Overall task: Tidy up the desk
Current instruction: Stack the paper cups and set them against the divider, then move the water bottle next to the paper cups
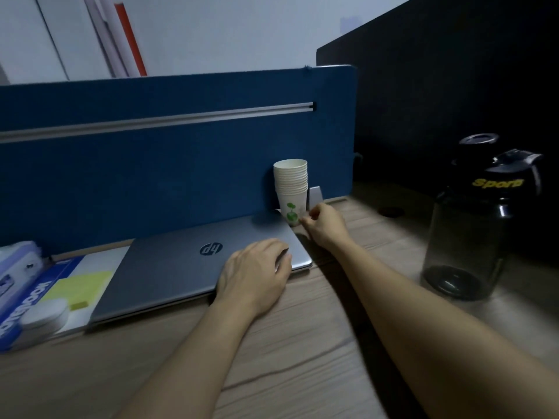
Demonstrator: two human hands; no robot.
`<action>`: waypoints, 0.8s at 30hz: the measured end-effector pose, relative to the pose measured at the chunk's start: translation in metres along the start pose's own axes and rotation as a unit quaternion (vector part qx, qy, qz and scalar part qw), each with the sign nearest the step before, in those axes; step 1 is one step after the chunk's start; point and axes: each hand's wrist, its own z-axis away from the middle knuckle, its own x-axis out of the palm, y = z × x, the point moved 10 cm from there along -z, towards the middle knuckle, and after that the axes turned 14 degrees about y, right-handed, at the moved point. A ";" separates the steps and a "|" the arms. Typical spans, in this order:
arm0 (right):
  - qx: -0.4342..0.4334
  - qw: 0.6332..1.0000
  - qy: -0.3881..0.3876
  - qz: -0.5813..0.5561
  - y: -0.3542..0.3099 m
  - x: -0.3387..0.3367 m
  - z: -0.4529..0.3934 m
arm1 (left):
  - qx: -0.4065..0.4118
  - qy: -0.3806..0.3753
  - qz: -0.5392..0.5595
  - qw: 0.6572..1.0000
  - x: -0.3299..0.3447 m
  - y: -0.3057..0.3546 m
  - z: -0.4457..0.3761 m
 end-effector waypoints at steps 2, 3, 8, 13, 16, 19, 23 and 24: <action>0.003 1.000 -0.001 -0.003 0.002 -0.010 0.012 | -0.005 0.003 0.007 1.000 -0.005 -0.001 0.006; 0.006 1.000 -0.002 -0.002 0.002 -0.016 0.020 | -0.009 0.002 0.010 1.000 -0.008 -0.002 0.010; 0.026 1.000 -0.003 -0.011 0.008 -0.064 0.072 | -0.029 -0.009 0.024 0.999 -0.026 0.013 0.035; 0.032 0.999 -0.007 -0.043 0.017 -0.113 0.127 | -0.029 -0.021 0.045 0.998 -0.045 0.041 0.071; 0.043 0.996 0.028 -0.070 0.024 -0.156 0.158 | -0.021 -0.022 0.050 0.998 -0.063 0.059 0.093; 0.074 0.992 0.069 -0.079 0.036 -0.198 0.180 | -0.022 -0.035 0.055 0.998 -0.076 0.069 0.109; 0.099 0.983 0.136 -0.075 0.059 -0.249 0.194 | -0.017 -0.045 0.065 0.997 -0.088 0.081 0.126; 0.101 0.981 0.146 -0.073 0.064 -0.258 0.195 | -0.013 -0.046 0.065 0.997 -0.089 0.084 0.128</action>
